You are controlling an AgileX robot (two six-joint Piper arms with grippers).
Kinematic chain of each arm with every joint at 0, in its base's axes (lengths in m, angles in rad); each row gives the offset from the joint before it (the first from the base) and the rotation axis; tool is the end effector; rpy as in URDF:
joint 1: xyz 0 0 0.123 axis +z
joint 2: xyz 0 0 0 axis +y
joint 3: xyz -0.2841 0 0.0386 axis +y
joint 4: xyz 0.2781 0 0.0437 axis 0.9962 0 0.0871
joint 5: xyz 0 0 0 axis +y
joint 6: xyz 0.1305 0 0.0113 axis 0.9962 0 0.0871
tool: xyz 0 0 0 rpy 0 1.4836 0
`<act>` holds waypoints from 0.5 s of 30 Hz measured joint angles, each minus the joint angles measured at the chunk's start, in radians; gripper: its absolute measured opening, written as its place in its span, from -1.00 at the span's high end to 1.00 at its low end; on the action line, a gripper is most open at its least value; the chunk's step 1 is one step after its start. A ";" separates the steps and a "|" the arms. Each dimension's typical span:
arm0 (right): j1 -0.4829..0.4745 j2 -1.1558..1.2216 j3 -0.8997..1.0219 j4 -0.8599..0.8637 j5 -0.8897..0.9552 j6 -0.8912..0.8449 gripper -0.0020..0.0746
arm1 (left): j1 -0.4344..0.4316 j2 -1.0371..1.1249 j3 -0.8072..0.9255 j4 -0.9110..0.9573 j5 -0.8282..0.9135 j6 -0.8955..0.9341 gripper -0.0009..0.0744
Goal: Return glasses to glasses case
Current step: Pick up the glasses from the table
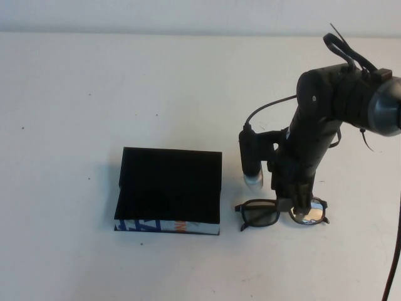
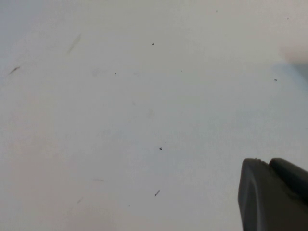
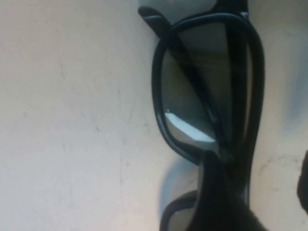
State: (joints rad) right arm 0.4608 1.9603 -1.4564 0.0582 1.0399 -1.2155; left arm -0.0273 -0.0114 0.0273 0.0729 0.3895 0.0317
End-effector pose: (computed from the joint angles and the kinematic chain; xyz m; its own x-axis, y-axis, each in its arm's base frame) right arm 0.3761 0.1940 0.1452 0.0824 -0.9926 -0.0892 -0.9934 -0.0746 -0.0876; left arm 0.1187 0.0004 0.1567 -0.3102 0.1075 -0.9446 0.0319 0.9942 0.1026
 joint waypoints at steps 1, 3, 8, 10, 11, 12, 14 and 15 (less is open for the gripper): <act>-0.002 0.005 -0.002 0.000 0.002 0.000 0.10 | 0.000 0.000 0.000 0.000 0.000 0.000 0.99; -0.004 0.016 -0.002 0.000 0.004 0.000 0.10 | 0.000 0.000 0.000 0.000 0.000 0.000 0.99; -0.012 0.030 -0.002 -0.004 0.004 0.000 0.10 | 0.000 0.000 0.000 0.000 0.000 0.000 0.99; -0.012 0.030 -0.002 -0.004 0.004 0.000 0.10 | 0.000 0.000 0.000 0.000 0.000 0.000 0.99; -0.012 0.030 -0.002 -0.004 0.004 0.000 0.10 | 0.000 0.000 0.000 0.000 0.000 0.000 0.99; -0.012 0.030 -0.002 -0.004 0.004 0.000 0.10 | 0.000 0.000 0.000 0.000 0.000 0.000 0.99; -0.012 0.030 -0.002 -0.004 0.007 0.000 0.11 | 0.000 0.000 0.000 0.000 0.000 0.000 0.99; -0.012 0.030 -0.002 -0.004 0.007 -0.001 0.13 | 0.000 0.000 0.000 0.000 0.000 0.000 0.99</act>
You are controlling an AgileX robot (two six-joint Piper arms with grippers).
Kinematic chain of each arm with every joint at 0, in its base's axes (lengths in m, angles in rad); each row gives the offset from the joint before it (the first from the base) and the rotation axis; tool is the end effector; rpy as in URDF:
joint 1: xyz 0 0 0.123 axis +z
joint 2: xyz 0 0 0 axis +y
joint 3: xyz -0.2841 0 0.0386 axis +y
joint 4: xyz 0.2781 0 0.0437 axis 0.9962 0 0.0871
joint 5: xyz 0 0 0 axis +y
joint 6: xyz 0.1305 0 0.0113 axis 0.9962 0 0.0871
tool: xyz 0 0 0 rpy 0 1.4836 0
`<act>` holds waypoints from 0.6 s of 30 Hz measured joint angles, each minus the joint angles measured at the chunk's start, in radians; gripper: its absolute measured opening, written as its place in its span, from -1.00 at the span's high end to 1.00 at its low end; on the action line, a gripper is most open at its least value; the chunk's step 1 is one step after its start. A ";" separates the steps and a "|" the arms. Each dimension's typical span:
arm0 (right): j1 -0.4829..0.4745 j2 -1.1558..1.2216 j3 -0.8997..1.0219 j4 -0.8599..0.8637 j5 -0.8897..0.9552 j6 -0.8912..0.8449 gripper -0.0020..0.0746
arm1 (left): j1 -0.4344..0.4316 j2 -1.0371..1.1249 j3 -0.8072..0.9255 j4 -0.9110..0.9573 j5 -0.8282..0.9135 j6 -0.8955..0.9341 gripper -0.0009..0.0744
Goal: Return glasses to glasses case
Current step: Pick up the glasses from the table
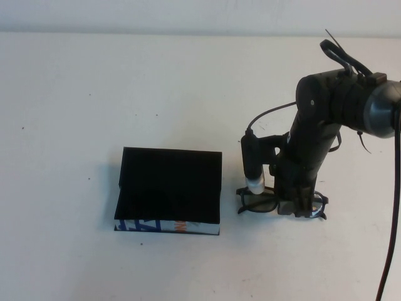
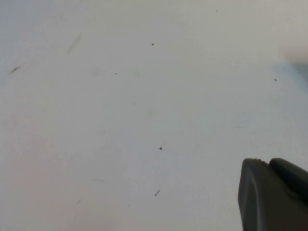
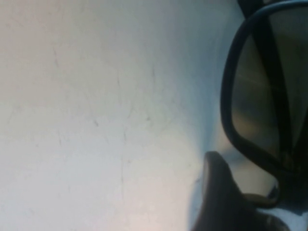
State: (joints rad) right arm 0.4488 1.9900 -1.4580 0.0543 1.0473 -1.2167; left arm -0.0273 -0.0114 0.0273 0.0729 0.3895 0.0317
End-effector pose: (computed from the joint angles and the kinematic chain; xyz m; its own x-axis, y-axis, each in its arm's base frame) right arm 0.3784 0.1891 0.1329 0.0712 -0.9948 -0.0730 -0.9962 -0.0672 -0.0561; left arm 0.1187 0.0004 0.1567 -0.3102 0.1075 -0.9446 0.0319 0.9942 0.1026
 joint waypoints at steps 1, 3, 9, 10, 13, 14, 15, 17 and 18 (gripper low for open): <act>0.000 0.000 0.000 0.000 0.002 0.000 0.15 | 0.000 0.000 0.000 0.000 0.000 0.000 0.99; 0.000 0.000 0.000 0.000 0.009 0.000 0.18 | 0.000 0.000 0.000 0.000 0.000 0.000 0.99; 0.000 0.000 0.000 0.000 0.029 0.002 0.27 | 0.000 0.000 0.000 0.000 0.000 0.000 0.99; 0.000 0.000 0.000 0.000 0.029 0.004 0.27 | 0.000 0.000 0.000 0.000 0.000 0.000 0.99; 0.000 -0.004 0.000 0.000 0.031 0.015 0.28 | 0.000 0.000 0.000 0.000 0.000 0.000 0.99; 0.000 -0.006 0.000 0.000 0.031 0.017 0.29 | 0.000 0.000 0.000 0.000 0.000 0.000 0.99; 0.000 -0.006 0.000 -0.002 0.033 0.024 0.29 | 0.000 0.000 0.000 0.000 0.000 0.000 0.99; 0.000 -0.009 0.000 -0.009 0.033 0.036 0.36 | 0.000 0.000 0.000 0.000 0.000 0.000 0.99; 0.000 -0.011 0.000 -0.012 0.033 0.040 0.41 | 0.000 0.000 0.000 0.000 0.000 0.000 0.99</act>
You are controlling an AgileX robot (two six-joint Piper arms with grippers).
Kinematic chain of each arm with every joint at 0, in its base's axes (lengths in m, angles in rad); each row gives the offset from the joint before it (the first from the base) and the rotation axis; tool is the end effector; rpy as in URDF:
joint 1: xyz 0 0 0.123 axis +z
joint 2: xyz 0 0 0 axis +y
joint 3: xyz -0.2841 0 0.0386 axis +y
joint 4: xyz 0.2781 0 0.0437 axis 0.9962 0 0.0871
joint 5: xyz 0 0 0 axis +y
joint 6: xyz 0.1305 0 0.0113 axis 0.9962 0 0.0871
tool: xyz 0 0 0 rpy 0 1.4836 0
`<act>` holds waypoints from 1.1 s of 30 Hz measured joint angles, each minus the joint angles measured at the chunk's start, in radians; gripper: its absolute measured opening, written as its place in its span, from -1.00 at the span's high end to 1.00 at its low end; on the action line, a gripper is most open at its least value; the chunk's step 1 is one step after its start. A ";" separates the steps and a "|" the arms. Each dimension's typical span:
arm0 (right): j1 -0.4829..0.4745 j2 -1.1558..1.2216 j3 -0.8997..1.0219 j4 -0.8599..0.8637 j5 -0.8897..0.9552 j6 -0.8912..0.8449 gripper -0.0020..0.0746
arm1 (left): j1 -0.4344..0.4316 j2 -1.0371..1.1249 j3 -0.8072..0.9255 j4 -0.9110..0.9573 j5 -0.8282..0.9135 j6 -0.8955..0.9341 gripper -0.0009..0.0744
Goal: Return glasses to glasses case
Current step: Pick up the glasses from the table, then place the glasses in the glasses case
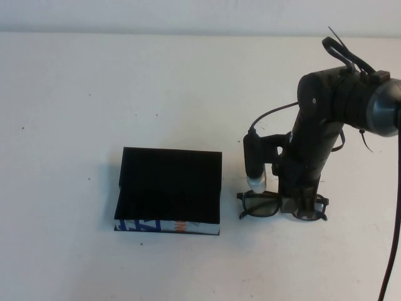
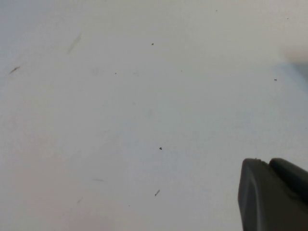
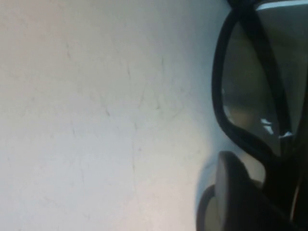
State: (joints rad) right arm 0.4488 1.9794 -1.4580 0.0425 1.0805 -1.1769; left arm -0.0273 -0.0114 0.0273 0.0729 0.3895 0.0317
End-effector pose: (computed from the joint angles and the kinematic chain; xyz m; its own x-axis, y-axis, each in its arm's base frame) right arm 0.3749 0.1860 0.1371 0.0369 -0.9977 -0.0570 -0.9987 -0.0349 -0.0366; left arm 0.1187 0.0004 0.1567 -0.3102 0.1075 -0.9446 0.0319 0.9942 0.1026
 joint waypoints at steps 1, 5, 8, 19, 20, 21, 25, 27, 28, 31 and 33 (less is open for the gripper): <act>0.000 0.000 0.000 -0.005 0.002 0.000 0.47 | 0.000 0.000 0.000 0.000 0.000 0.000 0.99; 0.000 0.000 0.000 -0.014 0.007 0.006 0.72 | 0.000 0.000 0.000 0.000 0.000 0.000 0.99; 0.000 -0.009 -0.002 -0.014 0.020 0.008 0.86 | 0.000 0.000 0.000 0.000 0.000 0.000 0.99; 0.039 -0.075 -0.003 -0.016 0.101 0.154 0.90 | 0.000 0.000 0.000 0.000 0.000 0.000 0.99; 0.055 -0.097 -0.003 -0.016 0.107 0.162 0.90 | 0.000 0.000 0.000 0.000 0.000 0.000 0.99; 0.073 -0.126 -0.003 -0.016 0.114 0.168 0.90 | 0.000 0.000 0.000 0.000 0.000 0.000 0.99; 0.150 -0.193 -0.044 -0.005 0.137 0.201 0.90 | 0.000 0.000 0.000 0.000 0.000 0.000 0.99; 0.185 -0.191 -0.077 0.003 0.139 0.234 0.90 | 0.000 0.000 0.000 0.000 0.000 0.000 0.99; 0.203 -0.183 -0.097 0.006 0.139 0.248 0.90 | 0.000 0.000 0.000 0.000 0.000 0.000 0.99; 0.256 -0.138 -0.170 0.007 0.143 0.264 0.90 | 0.000 0.000 0.000 0.000 0.000 0.000 0.99; 0.285 -0.098 -0.217 0.011 0.143 0.268 0.90 | 0.000 0.000 0.000 0.000 0.000 0.000 0.99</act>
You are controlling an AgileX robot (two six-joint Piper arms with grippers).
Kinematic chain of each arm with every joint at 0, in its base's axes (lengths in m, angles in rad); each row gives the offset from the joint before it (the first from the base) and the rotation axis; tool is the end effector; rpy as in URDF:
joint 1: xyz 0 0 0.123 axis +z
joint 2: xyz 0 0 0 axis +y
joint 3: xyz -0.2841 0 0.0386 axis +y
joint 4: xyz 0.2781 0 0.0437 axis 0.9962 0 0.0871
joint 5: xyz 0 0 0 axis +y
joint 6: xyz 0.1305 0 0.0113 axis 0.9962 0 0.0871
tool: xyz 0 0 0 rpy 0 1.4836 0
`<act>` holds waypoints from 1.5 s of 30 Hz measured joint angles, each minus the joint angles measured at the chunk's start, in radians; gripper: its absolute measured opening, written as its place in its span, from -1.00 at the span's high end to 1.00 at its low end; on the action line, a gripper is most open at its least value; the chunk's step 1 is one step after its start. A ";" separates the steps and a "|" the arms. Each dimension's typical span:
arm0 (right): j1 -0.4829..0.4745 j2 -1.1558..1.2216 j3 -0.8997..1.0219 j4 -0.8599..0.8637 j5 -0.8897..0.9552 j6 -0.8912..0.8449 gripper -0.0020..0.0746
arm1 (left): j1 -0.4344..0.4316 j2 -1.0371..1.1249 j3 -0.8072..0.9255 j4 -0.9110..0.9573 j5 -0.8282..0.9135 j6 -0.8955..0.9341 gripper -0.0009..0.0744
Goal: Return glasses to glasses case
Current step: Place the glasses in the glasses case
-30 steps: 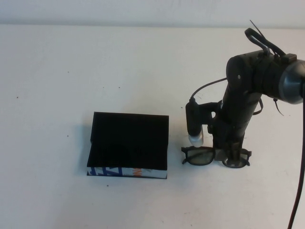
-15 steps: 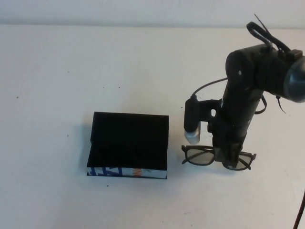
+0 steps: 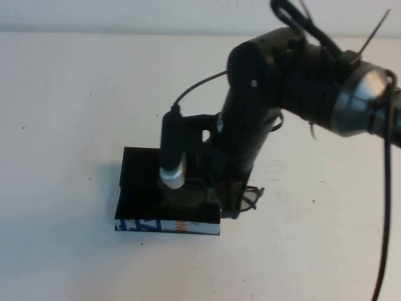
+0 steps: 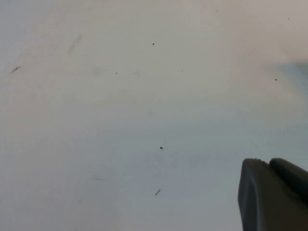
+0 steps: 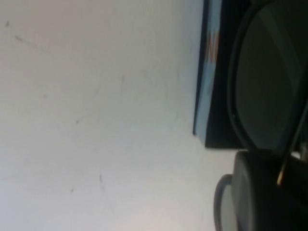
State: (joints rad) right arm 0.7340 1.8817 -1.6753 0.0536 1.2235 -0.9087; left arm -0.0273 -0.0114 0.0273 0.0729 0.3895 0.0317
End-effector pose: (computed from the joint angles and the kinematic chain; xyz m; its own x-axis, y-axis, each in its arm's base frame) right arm 0.3181 0.2958 0.2400 0.0717 -0.9809 -0.1807 -0.9883 -0.0455 -0.1453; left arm 0.1187 0.0004 0.1567 -0.3102 0.1075 -0.9446 0.0319 0.9942 0.1026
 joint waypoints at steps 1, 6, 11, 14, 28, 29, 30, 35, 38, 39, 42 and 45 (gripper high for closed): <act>0.015 0.025 -0.027 0.000 0.000 0.000 0.90 | 0.000 0.000 0.000 0.000 0.000 0.000 0.99; 0.062 0.157 -0.168 -0.001 0.000 0.000 0.90 | 0.000 0.000 0.000 0.000 0.000 0.000 0.99; 0.075 0.258 -0.287 -0.025 0.000 0.000 0.90 | 0.000 0.000 0.000 0.000 0.000 0.000 0.99; 0.075 0.297 -0.331 -0.034 0.000 0.000 0.90 | 0.000 0.000 0.000 0.000 0.000 0.000 0.99; 0.075 0.347 -0.351 -0.036 0.002 0.000 0.90 | 0.000 0.000 0.000 0.000 0.000 0.000 0.99; 0.075 0.352 -0.351 -0.036 0.002 0.000 0.90 | 0.000 0.000 0.000 0.000 0.000 0.000 0.99; 0.075 0.356 -0.351 -0.031 0.002 0.000 0.90 | 0.000 0.000 0.000 0.000 0.000 0.000 0.99; 0.075 0.371 -0.351 -0.025 0.002 0.001 0.90 | 0.000 0.000 0.000 0.000 0.000 0.000 0.99; 0.073 0.374 -0.353 -0.023 0.002 0.001 0.90 | 0.000 0.000 0.000 0.000 0.000 0.000 0.99; 0.073 0.375 -0.353 -0.021 0.002 0.001 0.90 | 0.000 0.000 0.000 0.000 0.000 0.000 0.99; 0.073 0.375 -0.353 -0.019 0.002 0.001 0.90 | 0.000 0.000 0.000 0.000 0.000 0.000 0.99; 0.073 0.375 -0.353 -0.019 0.002 0.008 0.90 | 0.000 0.000 0.000 0.000 0.000 0.000 0.99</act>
State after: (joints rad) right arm 0.8074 2.2568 -2.0285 0.0343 1.2259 -0.9010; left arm -0.0273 -0.0114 0.0273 0.0729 0.3895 0.0317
